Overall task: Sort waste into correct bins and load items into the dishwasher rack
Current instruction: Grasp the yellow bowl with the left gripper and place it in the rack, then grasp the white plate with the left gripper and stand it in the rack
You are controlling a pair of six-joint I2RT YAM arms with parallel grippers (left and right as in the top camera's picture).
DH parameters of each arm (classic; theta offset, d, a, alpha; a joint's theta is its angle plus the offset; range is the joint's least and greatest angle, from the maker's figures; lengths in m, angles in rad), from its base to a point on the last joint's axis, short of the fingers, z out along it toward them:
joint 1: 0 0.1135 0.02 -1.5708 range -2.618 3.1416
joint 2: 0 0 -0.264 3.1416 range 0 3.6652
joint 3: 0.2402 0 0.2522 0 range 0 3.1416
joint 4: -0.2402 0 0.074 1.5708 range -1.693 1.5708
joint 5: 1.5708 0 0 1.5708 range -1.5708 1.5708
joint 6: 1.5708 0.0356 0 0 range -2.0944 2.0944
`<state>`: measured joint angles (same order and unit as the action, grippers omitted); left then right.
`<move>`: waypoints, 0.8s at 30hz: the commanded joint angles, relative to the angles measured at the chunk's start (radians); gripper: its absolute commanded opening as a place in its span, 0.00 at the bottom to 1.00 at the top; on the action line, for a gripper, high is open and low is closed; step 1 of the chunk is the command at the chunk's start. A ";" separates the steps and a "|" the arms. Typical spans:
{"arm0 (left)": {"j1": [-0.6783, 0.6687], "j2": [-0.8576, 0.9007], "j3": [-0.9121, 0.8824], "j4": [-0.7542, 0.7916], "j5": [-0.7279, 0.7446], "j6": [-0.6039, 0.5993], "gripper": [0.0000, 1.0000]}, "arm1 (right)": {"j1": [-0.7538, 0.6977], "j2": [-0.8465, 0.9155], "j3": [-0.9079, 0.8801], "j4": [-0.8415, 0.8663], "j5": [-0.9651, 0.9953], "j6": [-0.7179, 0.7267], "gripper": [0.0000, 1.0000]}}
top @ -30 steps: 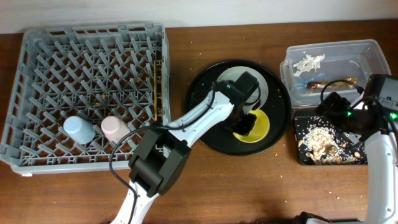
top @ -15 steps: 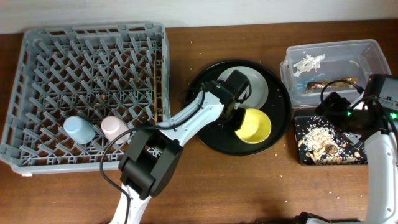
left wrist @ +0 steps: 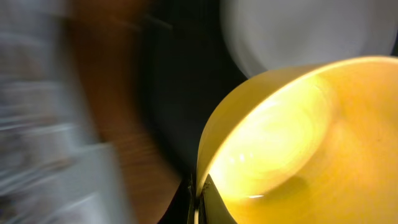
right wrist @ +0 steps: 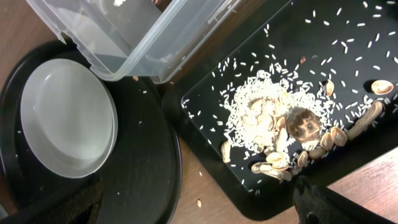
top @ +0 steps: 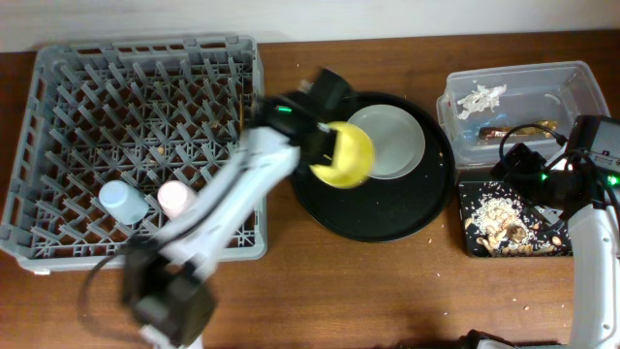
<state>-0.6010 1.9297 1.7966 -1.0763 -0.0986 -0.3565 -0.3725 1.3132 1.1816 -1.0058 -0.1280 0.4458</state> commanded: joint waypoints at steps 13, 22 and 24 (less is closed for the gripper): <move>0.544 0.131 -0.095 0.022 -1.110 0.012 0.00 | -0.002 -0.001 0.006 -0.001 0.013 0.008 0.98; 0.496 0.224 -0.094 -0.033 -1.344 0.013 0.00 | -0.002 -0.001 0.006 -0.001 0.013 0.008 0.98; 0.487 0.224 -0.094 -0.042 -1.357 0.013 0.00 | -0.002 -0.001 0.006 -0.001 0.013 0.008 0.98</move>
<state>-0.1085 2.1307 1.7115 -1.1107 -1.4147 -0.3515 -0.3725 1.3132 1.1816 -1.0069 -0.1280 0.4461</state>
